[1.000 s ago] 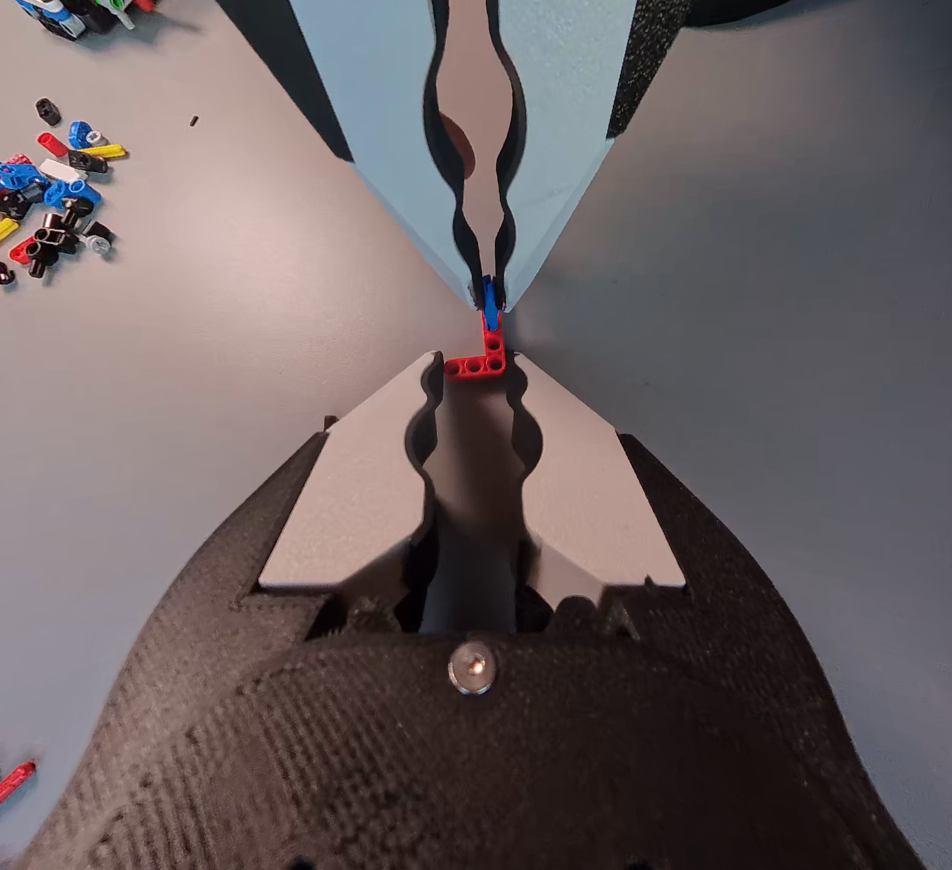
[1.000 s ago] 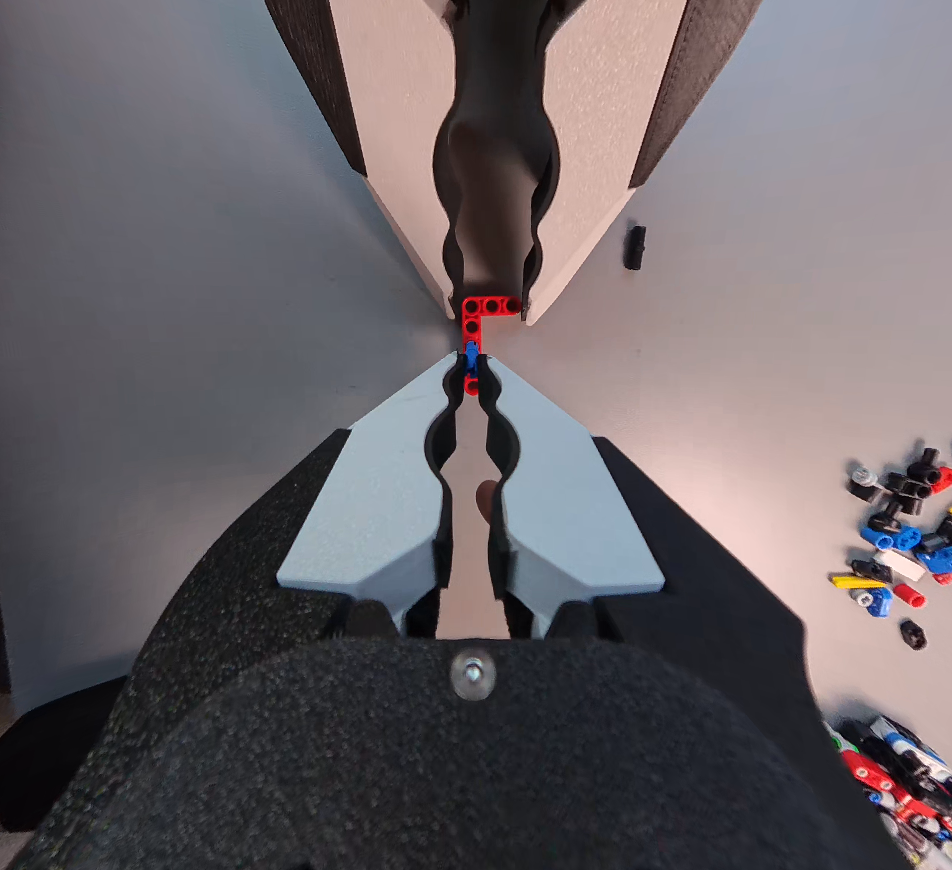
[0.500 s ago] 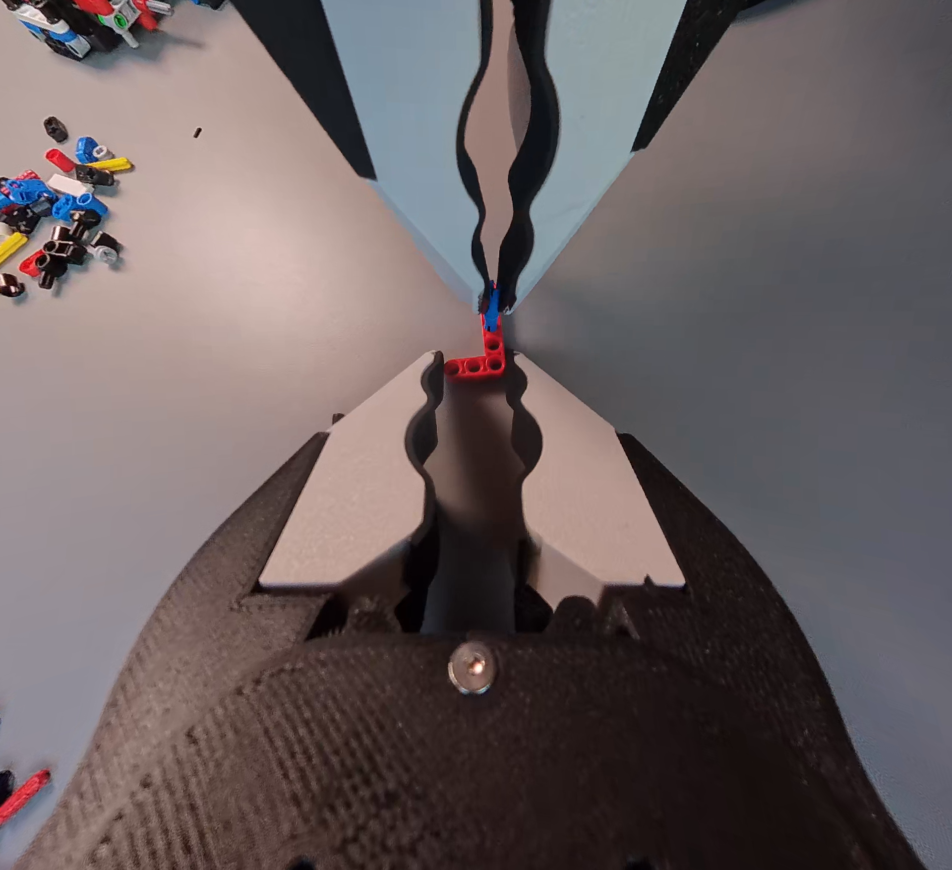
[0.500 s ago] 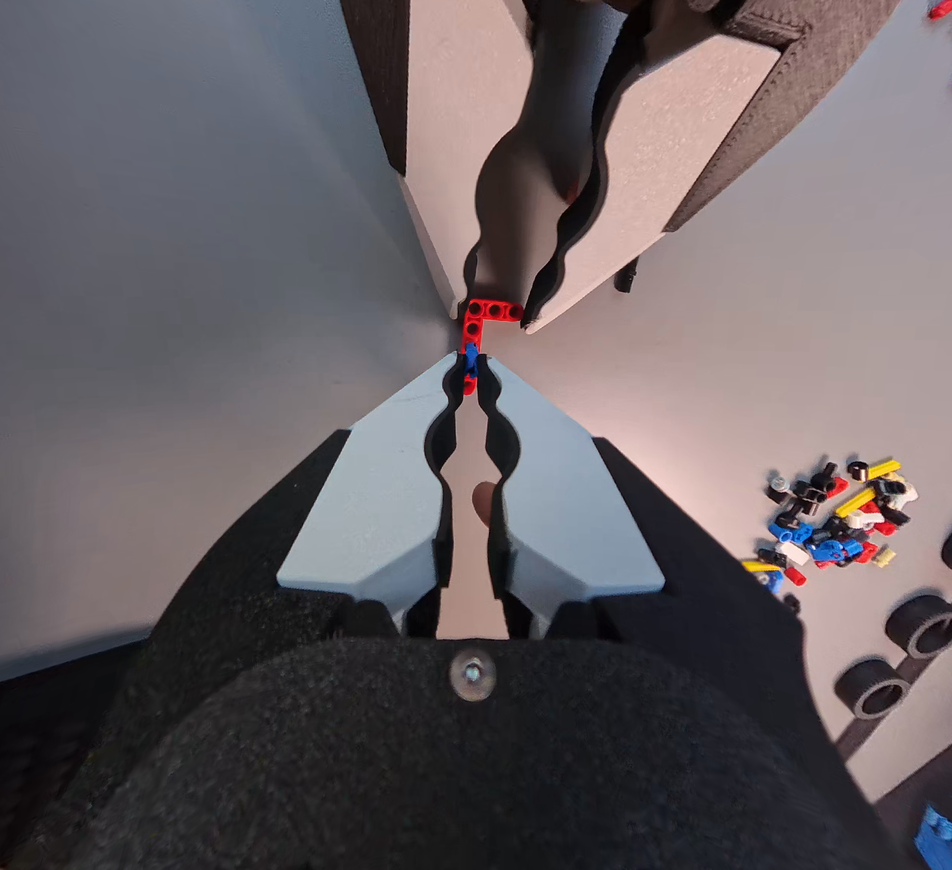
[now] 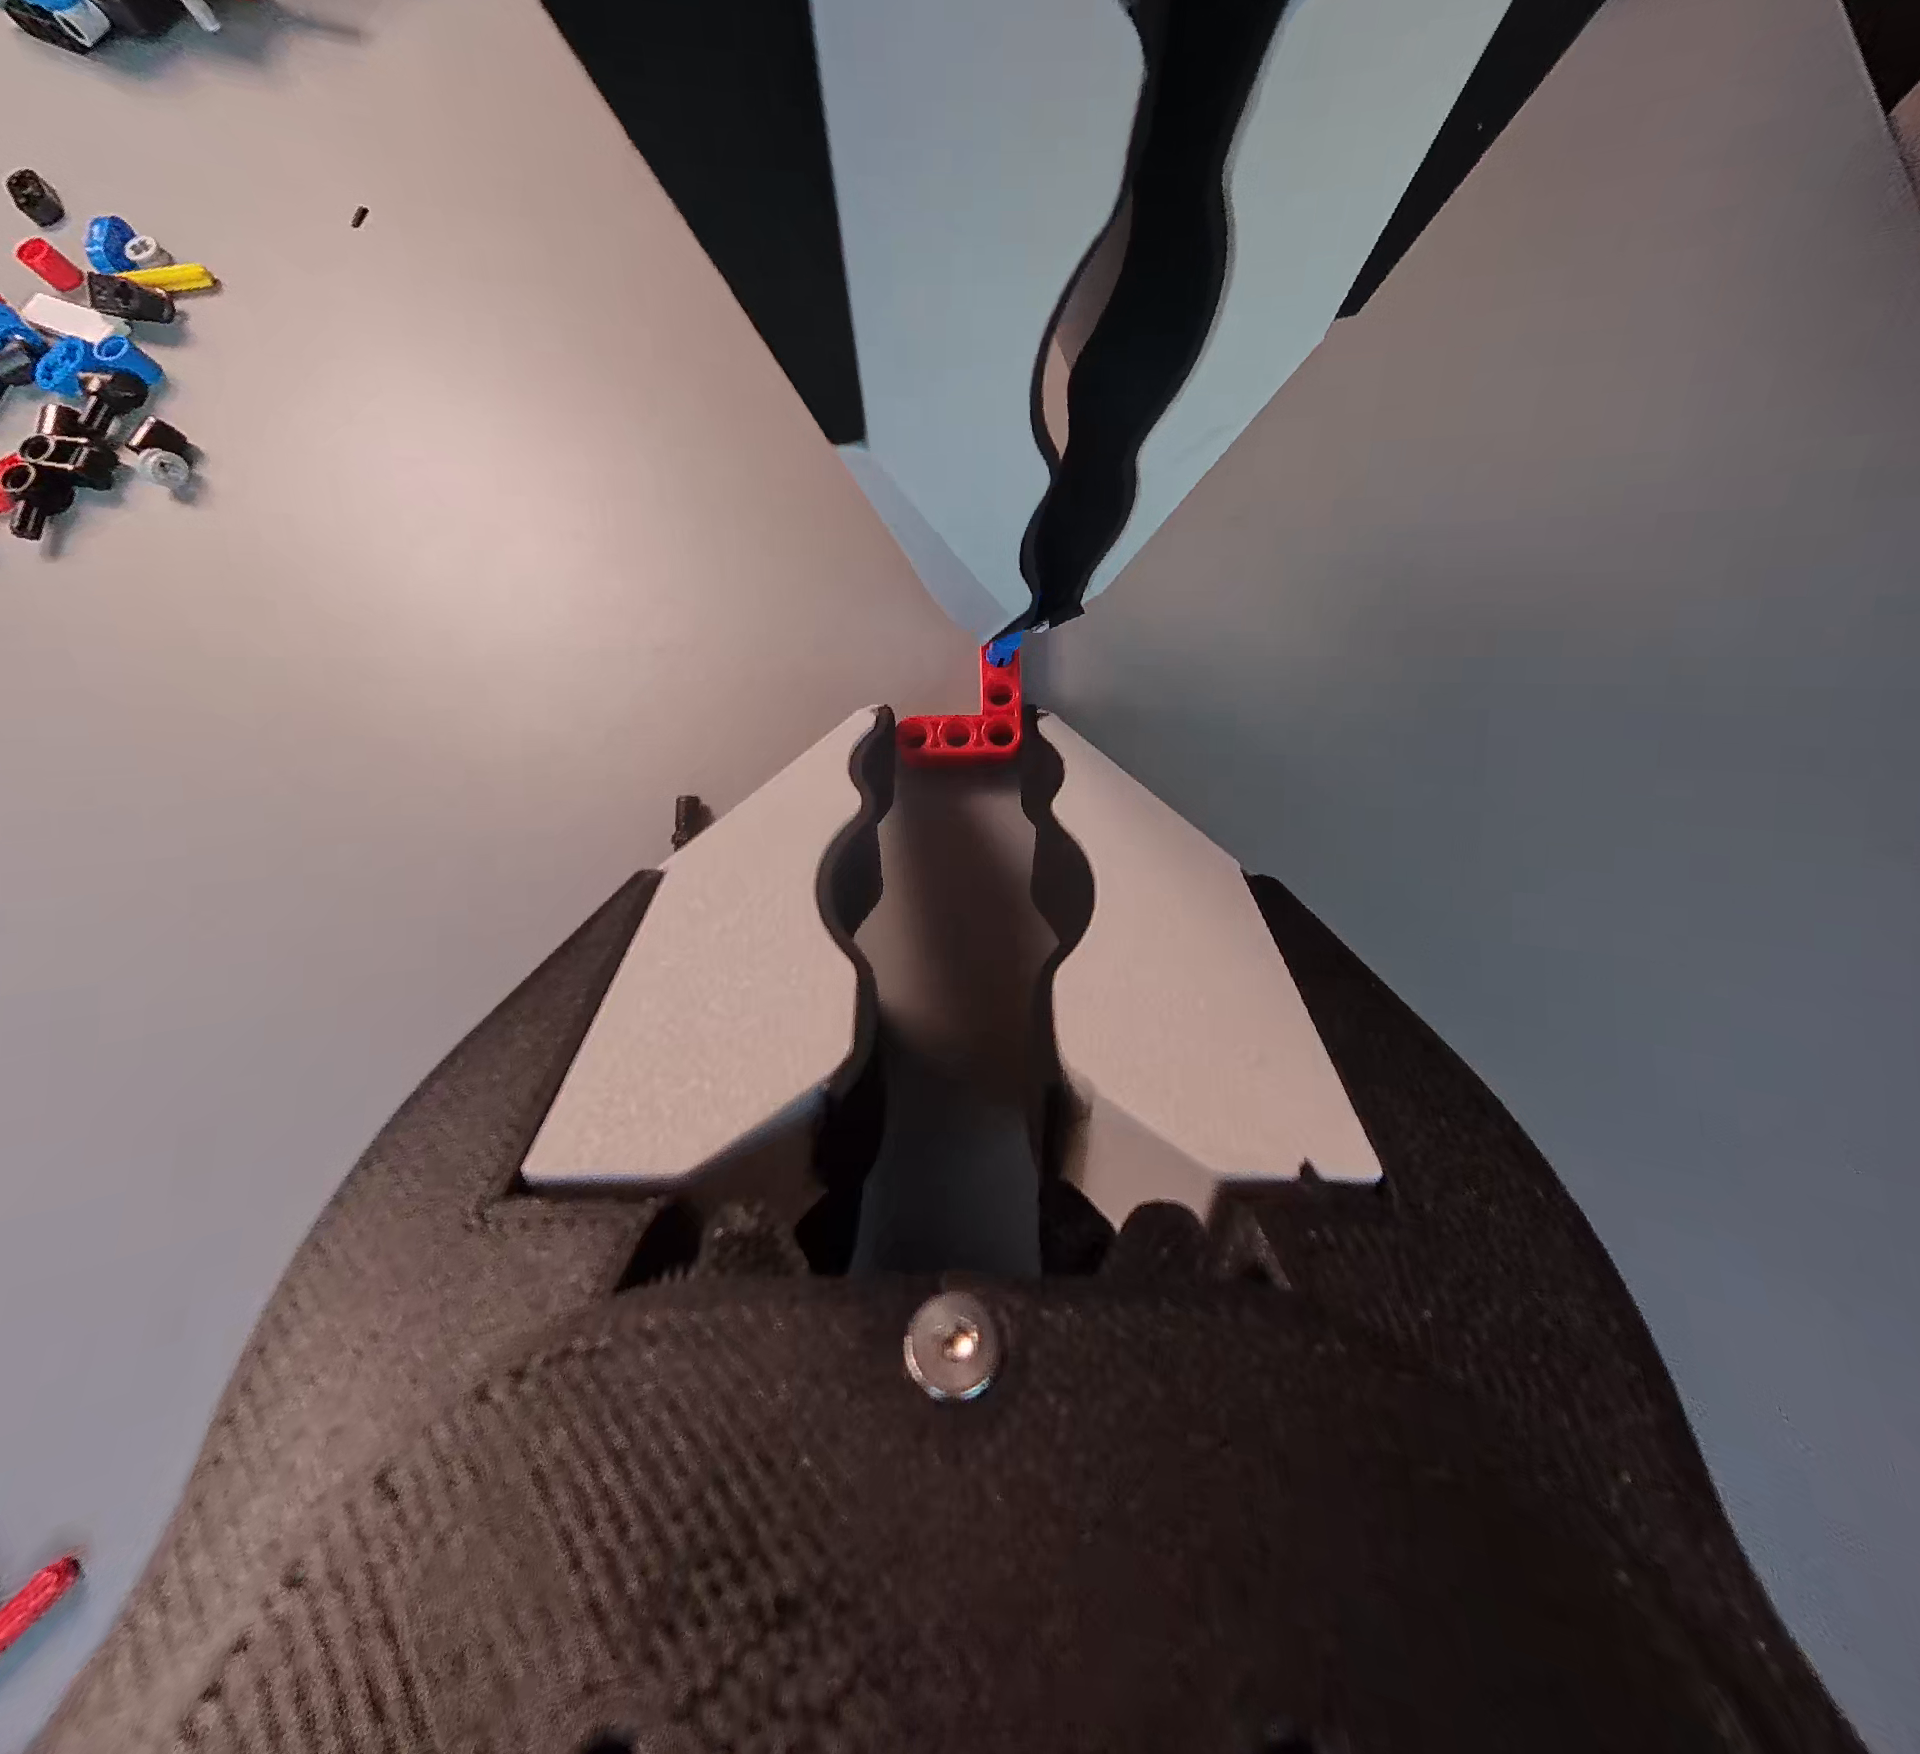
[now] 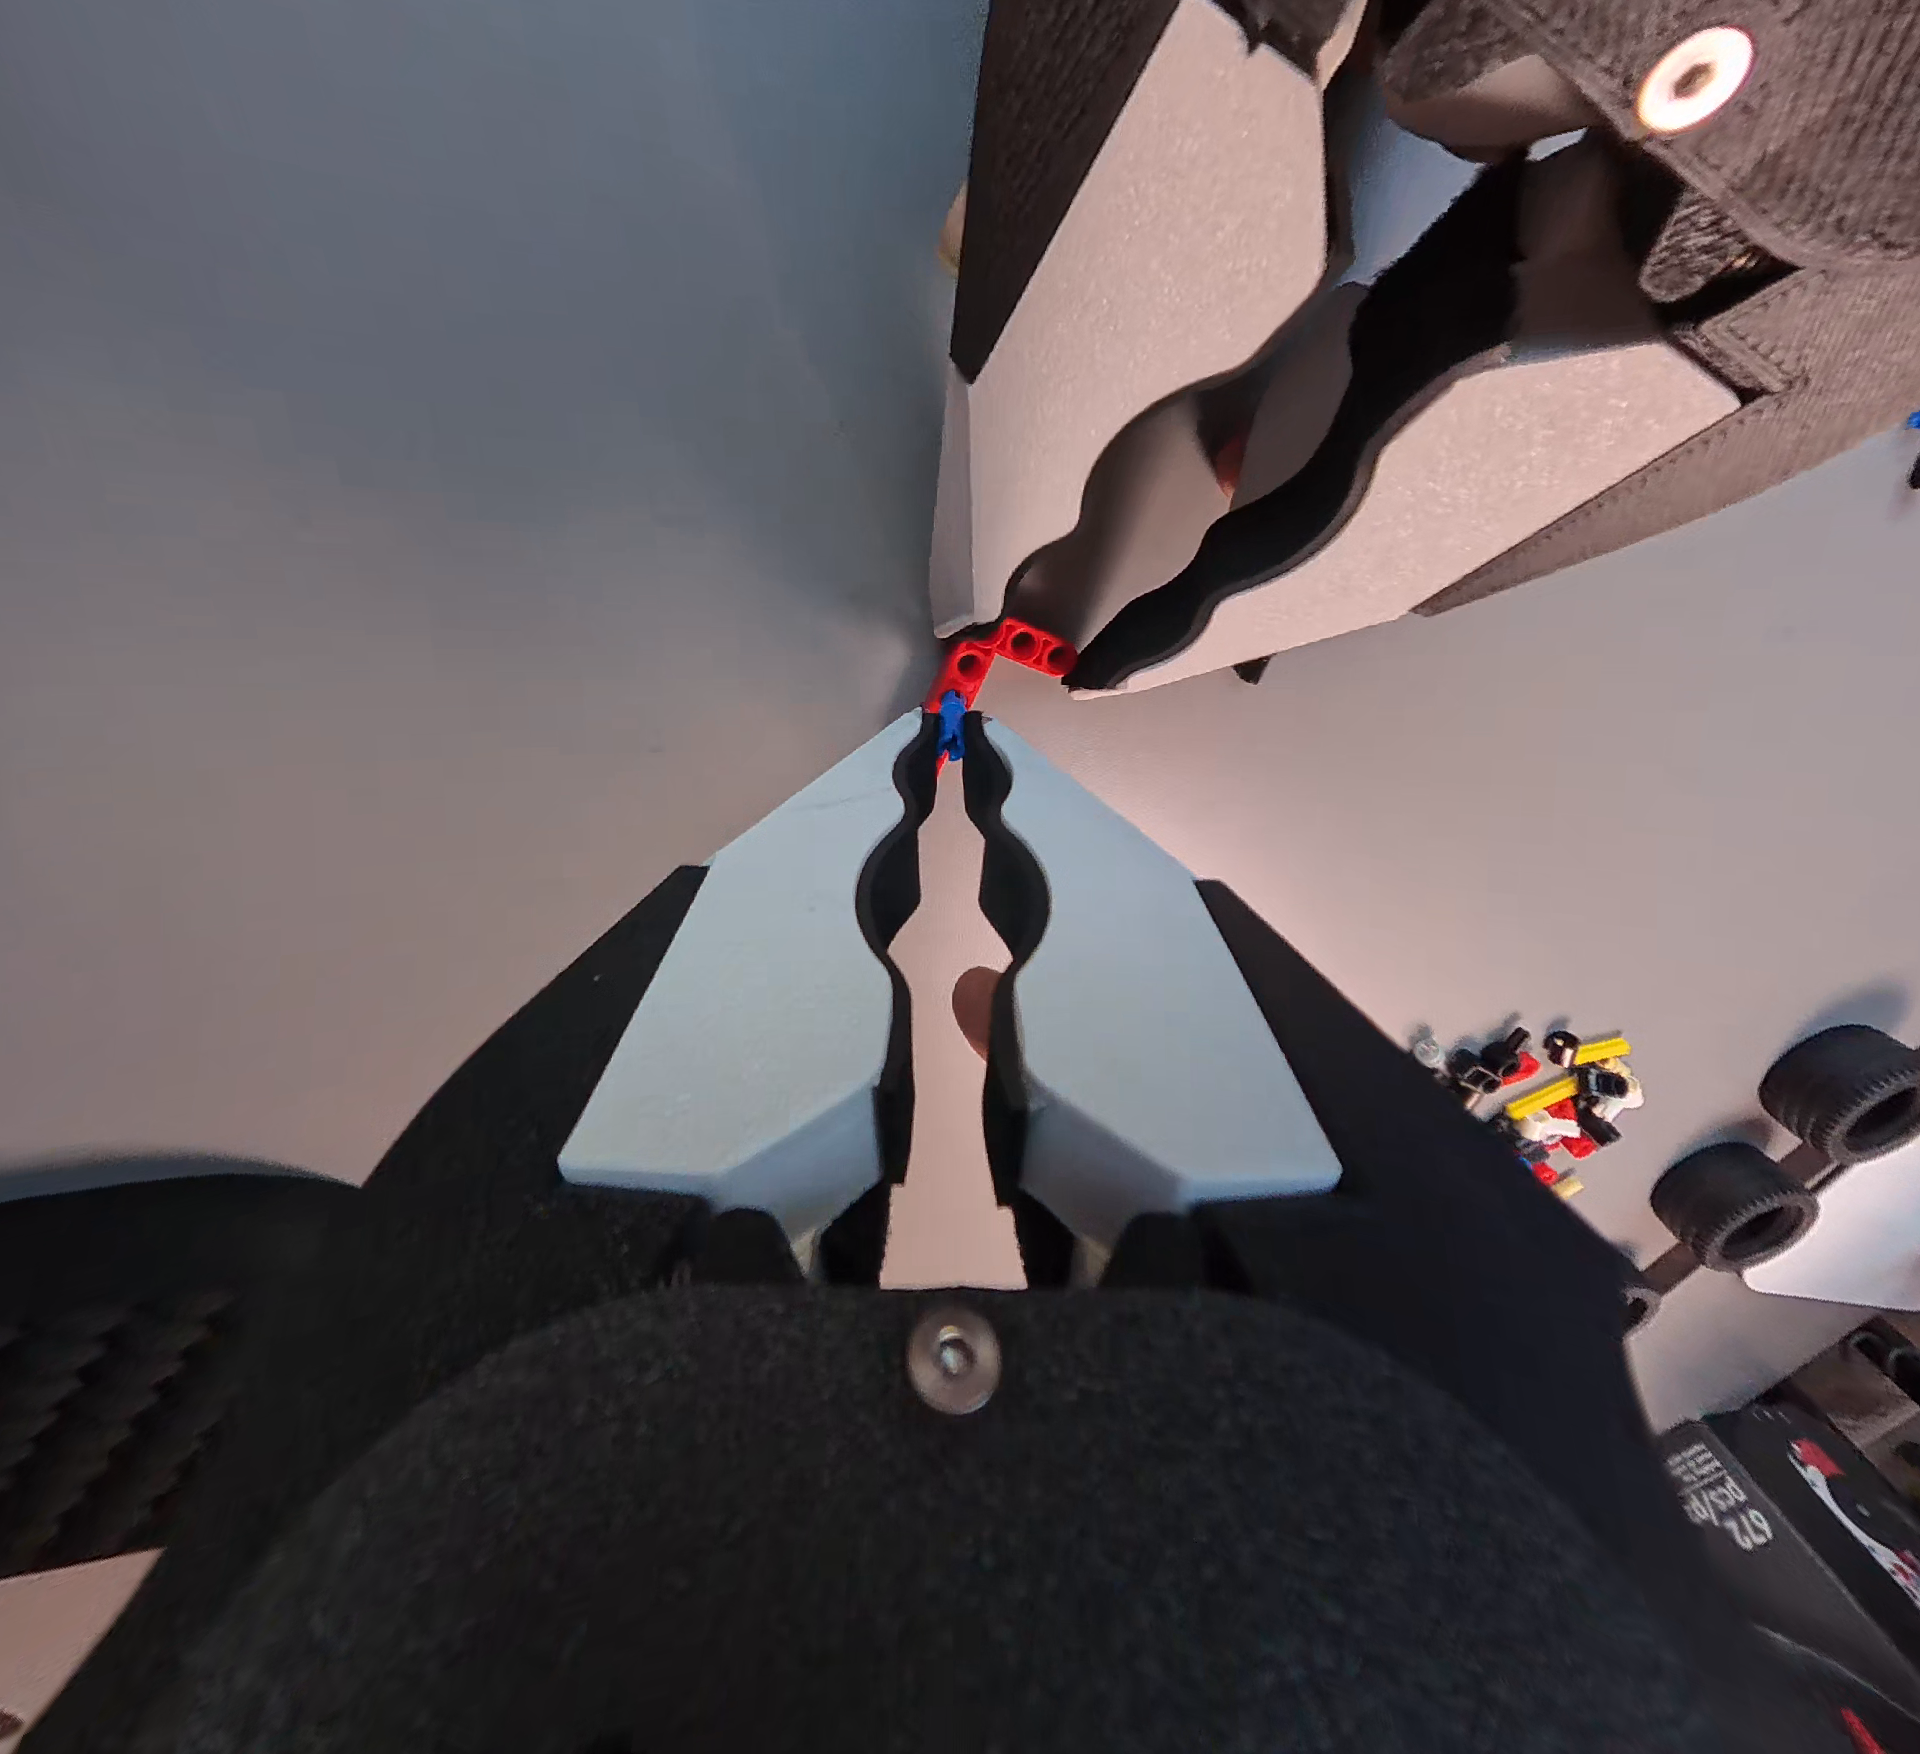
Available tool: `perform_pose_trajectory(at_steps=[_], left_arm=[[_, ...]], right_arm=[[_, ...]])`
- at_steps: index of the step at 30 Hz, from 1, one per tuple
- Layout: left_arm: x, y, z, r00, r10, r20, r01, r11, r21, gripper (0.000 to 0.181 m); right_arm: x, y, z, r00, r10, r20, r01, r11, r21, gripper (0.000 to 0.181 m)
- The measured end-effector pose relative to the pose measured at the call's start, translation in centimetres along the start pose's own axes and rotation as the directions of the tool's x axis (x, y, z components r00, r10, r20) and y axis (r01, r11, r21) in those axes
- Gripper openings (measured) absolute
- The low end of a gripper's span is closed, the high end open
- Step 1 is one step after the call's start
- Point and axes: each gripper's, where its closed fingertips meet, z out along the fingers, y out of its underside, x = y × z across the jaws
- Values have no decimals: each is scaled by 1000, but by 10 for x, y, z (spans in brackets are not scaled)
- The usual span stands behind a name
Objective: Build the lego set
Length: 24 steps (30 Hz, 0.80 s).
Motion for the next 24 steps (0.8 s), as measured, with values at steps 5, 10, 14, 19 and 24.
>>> perform_pose_trajectory(at_steps=[5, 10, 14, 19, 24], left_arm=[[0, 0, 0, 1000, 4, -11, -4, 1000, 0, 23], [0, 0, -1, 1000, 17, -8, -17, 1000, 3, 23], [1, 1, -1, 1000, 17, -12, -17, 1000, 3, 23], [1, 1, -1, 1000, 9, -19, -9, 1000, 2, 23], [1, 1, -1, 1000, 7, -20, -7, 1000, 0, 23]], right_arm=[[0, -1, 2, 999, -36, 25, 36, 999, -9, 3], [0, -1, 5, 997, -36, 75, 35, 999, 15, 2], [-1, -1, 6, 995, -48, 87, 47, 999, 7, 2], [-1, -1, 7, 995, -36, 92, 35, 999, 13, 2], [0, 0, 6, 998, 7, 65, -10, 999, 42, 4]])
